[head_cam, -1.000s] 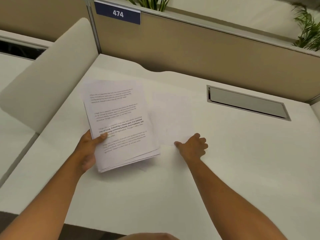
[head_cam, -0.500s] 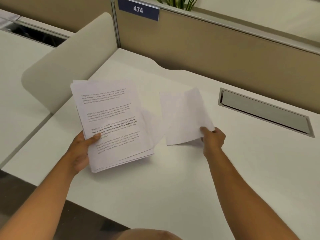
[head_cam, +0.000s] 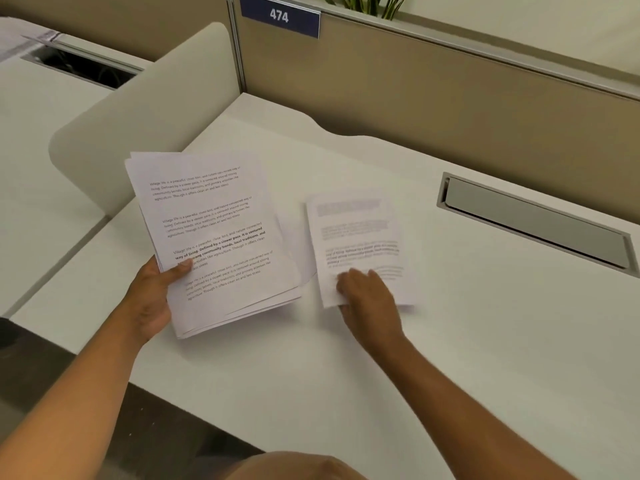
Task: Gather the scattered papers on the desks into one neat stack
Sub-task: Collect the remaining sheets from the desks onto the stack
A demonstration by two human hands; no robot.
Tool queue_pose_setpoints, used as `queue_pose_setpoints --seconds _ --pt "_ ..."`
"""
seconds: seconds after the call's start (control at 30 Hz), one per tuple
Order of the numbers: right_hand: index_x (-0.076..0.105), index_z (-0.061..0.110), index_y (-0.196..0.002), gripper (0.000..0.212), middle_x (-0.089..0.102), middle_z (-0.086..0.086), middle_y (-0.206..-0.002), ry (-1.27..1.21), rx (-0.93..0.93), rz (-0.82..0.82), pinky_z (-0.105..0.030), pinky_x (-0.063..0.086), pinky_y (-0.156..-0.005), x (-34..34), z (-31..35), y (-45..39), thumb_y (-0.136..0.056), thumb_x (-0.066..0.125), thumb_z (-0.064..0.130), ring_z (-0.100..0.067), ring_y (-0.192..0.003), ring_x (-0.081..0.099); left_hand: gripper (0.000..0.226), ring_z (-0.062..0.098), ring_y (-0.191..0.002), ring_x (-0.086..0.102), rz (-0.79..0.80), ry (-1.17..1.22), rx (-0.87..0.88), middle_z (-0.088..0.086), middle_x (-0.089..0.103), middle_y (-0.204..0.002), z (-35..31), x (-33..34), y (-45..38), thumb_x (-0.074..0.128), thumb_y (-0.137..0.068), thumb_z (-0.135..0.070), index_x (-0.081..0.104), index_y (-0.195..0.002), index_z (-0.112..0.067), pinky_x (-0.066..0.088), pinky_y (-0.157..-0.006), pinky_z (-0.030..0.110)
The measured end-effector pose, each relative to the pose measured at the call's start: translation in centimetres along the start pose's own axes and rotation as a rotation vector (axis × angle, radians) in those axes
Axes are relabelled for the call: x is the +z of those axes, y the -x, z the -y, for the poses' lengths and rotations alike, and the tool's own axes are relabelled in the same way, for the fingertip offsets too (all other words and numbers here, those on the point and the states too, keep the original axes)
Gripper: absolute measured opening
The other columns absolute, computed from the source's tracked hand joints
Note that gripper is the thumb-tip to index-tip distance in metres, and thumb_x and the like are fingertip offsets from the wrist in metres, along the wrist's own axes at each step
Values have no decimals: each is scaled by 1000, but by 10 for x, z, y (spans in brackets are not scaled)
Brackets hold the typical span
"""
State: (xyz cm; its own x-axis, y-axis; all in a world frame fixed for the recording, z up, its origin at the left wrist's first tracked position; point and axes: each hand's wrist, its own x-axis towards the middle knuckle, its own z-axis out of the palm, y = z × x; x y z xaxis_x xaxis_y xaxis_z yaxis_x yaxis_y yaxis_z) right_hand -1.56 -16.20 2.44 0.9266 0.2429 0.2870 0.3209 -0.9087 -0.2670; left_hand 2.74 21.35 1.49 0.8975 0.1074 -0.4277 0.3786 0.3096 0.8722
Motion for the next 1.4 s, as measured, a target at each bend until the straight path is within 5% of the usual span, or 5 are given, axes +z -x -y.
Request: queue_pose_setpoints --seconds 0.27,0.57,0.9,1.1,1.4 --pt "72 14 -104 42 73 -2 -117 -164 7 187 -45 46 -104 31 -17 44 -95 66 55 -27 -115 65 51 29 -130 71 -14 -9 -18 5 75 -147 8 0 12 61 -108 -6 62 -156 -23 57 -101 47" --pt "40 4 -151 98 42 -20 -148 -253 1002 224 -52 47 -106 -5 -75 -4 -74 95 31 -43 -136 45 50 27 -125 75 42 -14 -16 2 79 -139 19 19 14 63 -106 -7 64 -154 -23 63 -93 43" --pt "74 11 -110 17 74 -7 -102 -553 837 23 -43 56 -90 -28 -118 -8 -94 74 15 -37 -103 72 50 38 -131 70 23 3 -18 13 74 -146 20 46 21 64 -105 -2 62 -154 -16 57 -105 52" --pt "74 28 -109 19 79 16 -97 -871 663 -299 -25 58 -79 -83 -106 -35 -94 75 18 -10 -91 75 51 45 -139 65 2 -10 -40 19 69 -151 16 53 23 62 -107 2 59 -156 -12 50 -117 64" --pt "77 27 -102 13 82 13 -102 -1021 436 -18 -31 65 -79 -45 2 -57 -93 79 17 -9 -91 79 48 44 -131 71 29 -5 -49 17 76 -142 16 73 27 67 -106 -5 64 -152 -16 65 -99 54"
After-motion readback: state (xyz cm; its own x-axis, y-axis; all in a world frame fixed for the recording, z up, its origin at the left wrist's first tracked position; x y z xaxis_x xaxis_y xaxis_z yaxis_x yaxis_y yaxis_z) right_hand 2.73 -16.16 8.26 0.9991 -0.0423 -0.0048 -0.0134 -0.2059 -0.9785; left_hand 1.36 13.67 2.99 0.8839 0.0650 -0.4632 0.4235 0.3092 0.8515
